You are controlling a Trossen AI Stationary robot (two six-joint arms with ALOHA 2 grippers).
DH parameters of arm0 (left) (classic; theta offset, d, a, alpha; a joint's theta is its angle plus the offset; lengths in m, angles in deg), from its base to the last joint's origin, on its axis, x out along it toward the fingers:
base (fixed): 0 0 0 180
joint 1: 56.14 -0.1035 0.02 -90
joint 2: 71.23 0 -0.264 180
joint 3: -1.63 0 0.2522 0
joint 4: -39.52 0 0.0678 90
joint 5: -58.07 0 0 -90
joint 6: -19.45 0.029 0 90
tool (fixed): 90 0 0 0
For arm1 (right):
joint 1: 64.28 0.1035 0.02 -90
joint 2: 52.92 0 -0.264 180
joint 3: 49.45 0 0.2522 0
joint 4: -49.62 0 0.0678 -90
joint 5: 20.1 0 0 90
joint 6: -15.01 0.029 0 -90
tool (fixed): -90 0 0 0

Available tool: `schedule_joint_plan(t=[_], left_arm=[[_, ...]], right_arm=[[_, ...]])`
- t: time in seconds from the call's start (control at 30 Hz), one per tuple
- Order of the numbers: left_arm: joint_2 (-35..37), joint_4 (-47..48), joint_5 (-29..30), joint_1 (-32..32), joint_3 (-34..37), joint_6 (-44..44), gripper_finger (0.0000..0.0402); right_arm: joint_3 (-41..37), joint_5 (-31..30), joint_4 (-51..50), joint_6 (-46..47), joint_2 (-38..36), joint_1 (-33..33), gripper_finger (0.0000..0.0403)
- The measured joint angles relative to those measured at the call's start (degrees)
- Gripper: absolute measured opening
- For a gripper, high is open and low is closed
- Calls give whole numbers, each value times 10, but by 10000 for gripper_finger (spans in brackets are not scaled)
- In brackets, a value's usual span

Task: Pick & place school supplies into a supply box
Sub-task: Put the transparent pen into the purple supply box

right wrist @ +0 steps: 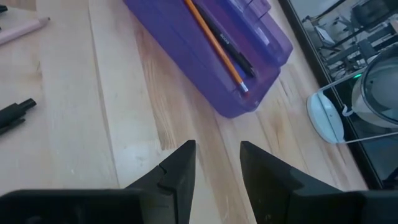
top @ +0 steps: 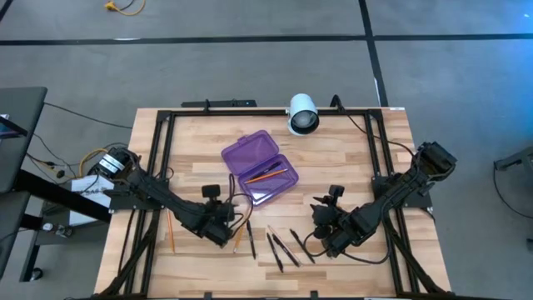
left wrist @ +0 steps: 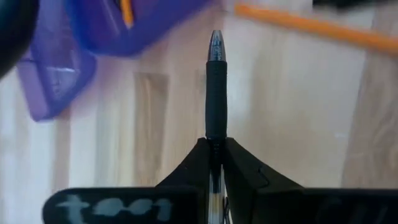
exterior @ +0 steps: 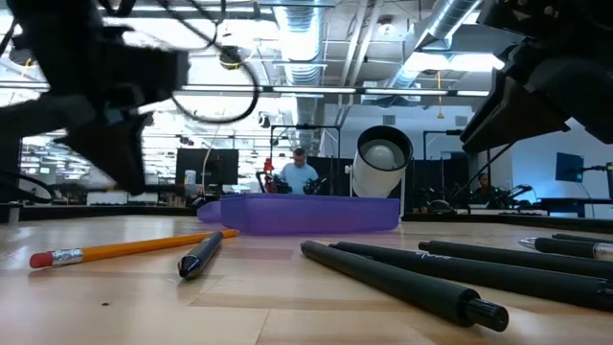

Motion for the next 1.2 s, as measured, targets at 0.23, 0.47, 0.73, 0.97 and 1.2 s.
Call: schedule_joint_plan(t=[0.23,0.47,0.73,0.97,1.2], left_arm=[[1,15,65,-10,-42,44,11],[2,-89,146,-65,-67,159,11],[2,-247,132,-162,-67,289,11],[-8,-363,45,-237,-68,340,18],[-57,-402,-18,-263,-68,364,14]], right_arm=[[0,-12,0,1,0,0,121],[0,-17,0,12,0,0,121],[0,-44,0,28,0,0,121],[0,-44,0,27,0,0,121],[1,-41,-9,26,0,0,121]])
